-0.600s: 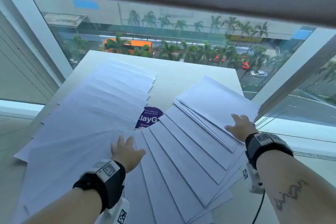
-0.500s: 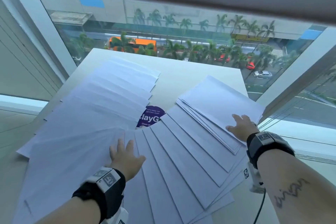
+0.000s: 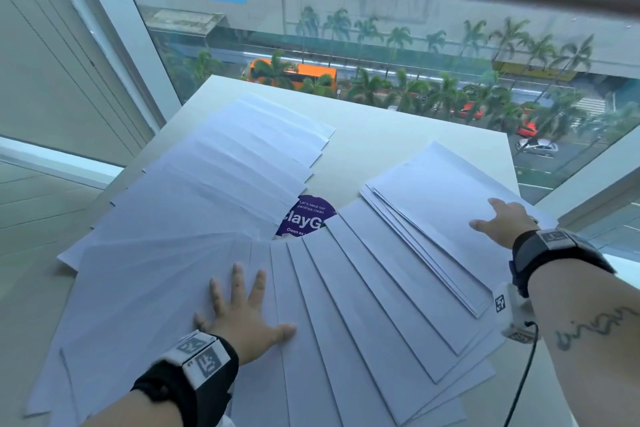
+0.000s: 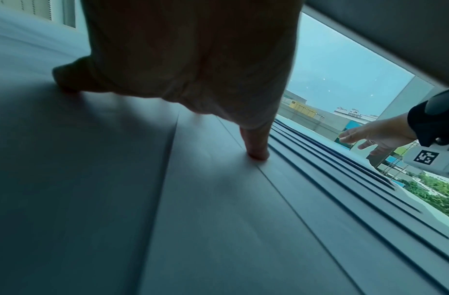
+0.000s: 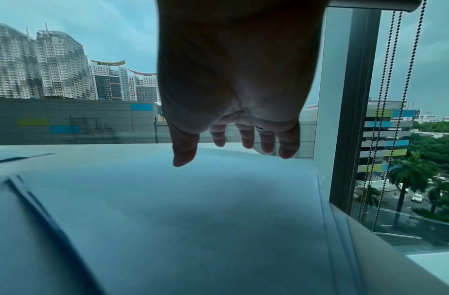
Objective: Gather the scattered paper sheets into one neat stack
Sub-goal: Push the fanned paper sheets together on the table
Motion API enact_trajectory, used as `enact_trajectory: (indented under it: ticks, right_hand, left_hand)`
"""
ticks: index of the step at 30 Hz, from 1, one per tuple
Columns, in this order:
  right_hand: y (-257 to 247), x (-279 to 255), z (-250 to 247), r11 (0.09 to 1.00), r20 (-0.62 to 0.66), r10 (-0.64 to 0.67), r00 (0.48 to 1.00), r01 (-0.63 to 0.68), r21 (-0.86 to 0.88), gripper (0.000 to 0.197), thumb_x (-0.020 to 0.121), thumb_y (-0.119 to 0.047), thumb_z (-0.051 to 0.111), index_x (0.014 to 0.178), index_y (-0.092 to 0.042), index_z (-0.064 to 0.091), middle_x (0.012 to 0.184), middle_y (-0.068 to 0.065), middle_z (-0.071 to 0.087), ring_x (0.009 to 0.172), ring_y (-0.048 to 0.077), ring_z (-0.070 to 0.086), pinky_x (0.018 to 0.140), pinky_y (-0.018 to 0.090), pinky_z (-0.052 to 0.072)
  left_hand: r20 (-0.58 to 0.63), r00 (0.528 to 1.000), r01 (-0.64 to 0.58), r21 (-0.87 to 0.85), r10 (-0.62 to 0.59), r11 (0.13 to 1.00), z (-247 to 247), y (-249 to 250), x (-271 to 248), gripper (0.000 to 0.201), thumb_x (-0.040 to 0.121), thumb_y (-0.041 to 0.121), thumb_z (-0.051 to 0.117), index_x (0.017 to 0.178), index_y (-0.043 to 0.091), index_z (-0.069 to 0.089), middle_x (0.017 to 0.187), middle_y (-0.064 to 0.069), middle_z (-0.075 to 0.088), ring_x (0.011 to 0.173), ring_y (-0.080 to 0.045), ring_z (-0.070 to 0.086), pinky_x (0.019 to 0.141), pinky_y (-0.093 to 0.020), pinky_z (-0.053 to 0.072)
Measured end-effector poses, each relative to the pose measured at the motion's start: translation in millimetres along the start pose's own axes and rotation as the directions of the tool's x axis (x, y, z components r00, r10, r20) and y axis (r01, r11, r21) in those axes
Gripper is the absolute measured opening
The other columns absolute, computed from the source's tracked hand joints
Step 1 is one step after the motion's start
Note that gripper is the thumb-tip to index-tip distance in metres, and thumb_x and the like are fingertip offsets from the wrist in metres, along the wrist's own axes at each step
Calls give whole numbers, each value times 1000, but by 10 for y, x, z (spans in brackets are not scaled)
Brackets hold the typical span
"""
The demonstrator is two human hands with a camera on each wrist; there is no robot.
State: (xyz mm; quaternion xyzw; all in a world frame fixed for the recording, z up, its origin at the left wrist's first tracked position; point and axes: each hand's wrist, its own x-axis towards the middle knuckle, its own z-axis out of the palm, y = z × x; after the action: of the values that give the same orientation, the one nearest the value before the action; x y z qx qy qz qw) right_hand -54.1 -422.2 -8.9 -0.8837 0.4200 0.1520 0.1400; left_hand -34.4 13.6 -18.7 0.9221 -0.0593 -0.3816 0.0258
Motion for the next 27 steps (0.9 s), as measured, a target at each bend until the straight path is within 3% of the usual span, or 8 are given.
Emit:
enact_trajectory:
  ticks: [7, 13, 17, 21, 23, 25, 27]
  right_hand:
    - [3, 331, 57, 999, 61, 0, 998, 2, -39, 89, 77, -60, 58, 147, -24, 17, 153, 15, 16, 139, 37, 22, 111, 50, 25]
    - [2, 475, 61, 999, 57, 43, 997, -44, 14, 79, 83, -57, 52, 146, -21, 20, 153, 17, 12, 137, 40, 23, 110, 50, 26]
    - [63, 595, 1, 999, 68, 49, 996, -49, 5, 96, 72, -63, 62, 146, -21, 17, 155, 13, 11, 139, 38, 20, 110, 52, 26]
    - [30, 650, -99, 1000, 61, -10, 998, 9, 15, 107, 65, -54, 75, 146, -17, 16, 152, 14, 19, 139, 39, 19, 111, 52, 25]
    - [-14, 664, -121, 999, 81, -36, 996, 34, 27, 120, 55, -53, 82, 147, -14, 15, 150, 15, 23, 139, 37, 20, 112, 51, 24]
    - [-61, 644, -118, 999, 104, -48, 993, 45, 26, 128, 48, -49, 84, 148, -13, 12, 150, 16, 20, 140, 34, 20, 113, 48, 23]
    - [-95, 614, -122, 998, 127, -54, 990, 55, -7, 124, 57, -43, 85, 149, -15, 6, 151, 17, 13, 141, 33, 18, 111, 47, 23]
  left_hand:
    - [81, 997, -5, 6, 5, 1000, 33, -30, 59, 121, 60, 83, 49, 137, 39, -34, 130, 8, -57, 136, -36, -38, 108, -68, -4]
    - [77, 997, 0, 4, 0, 1000, 43, -18, 68, 122, 61, 81, 51, 137, 38, -33, 122, 8, -58, 136, -37, -38, 109, -67, -4]
    - [72, 997, 7, 5, -7, 1000, 40, -19, 72, 124, 61, 81, 52, 127, 32, -41, 121, 8, -58, 136, -37, -37, 109, -67, -3]
    - [48, 999, 5, -3, -5, 1000, 40, -12, 42, 121, 62, 81, 51, 119, 31, -43, 122, 8, -57, 136, -37, -37, 109, -66, -3]
    - [40, 999, 4, -8, -4, 1000, 38, -20, 40, 121, 59, 83, 49, 120, 32, -43, 123, 8, -57, 136, -37, -38, 109, -66, -3]
    - [48, 999, -2, -20, 3, 1000, 26, -32, 32, 127, 43, 93, 39, 118, 34, -44, 122, 10, -58, 136, -36, -38, 108, -66, -3]
    - [45, 999, -19, -23, 20, 1000, 13, -28, 13, 135, 16, 98, 20, 117, 38, -45, 122, 12, -59, 136, -35, -38, 108, -66, -4]
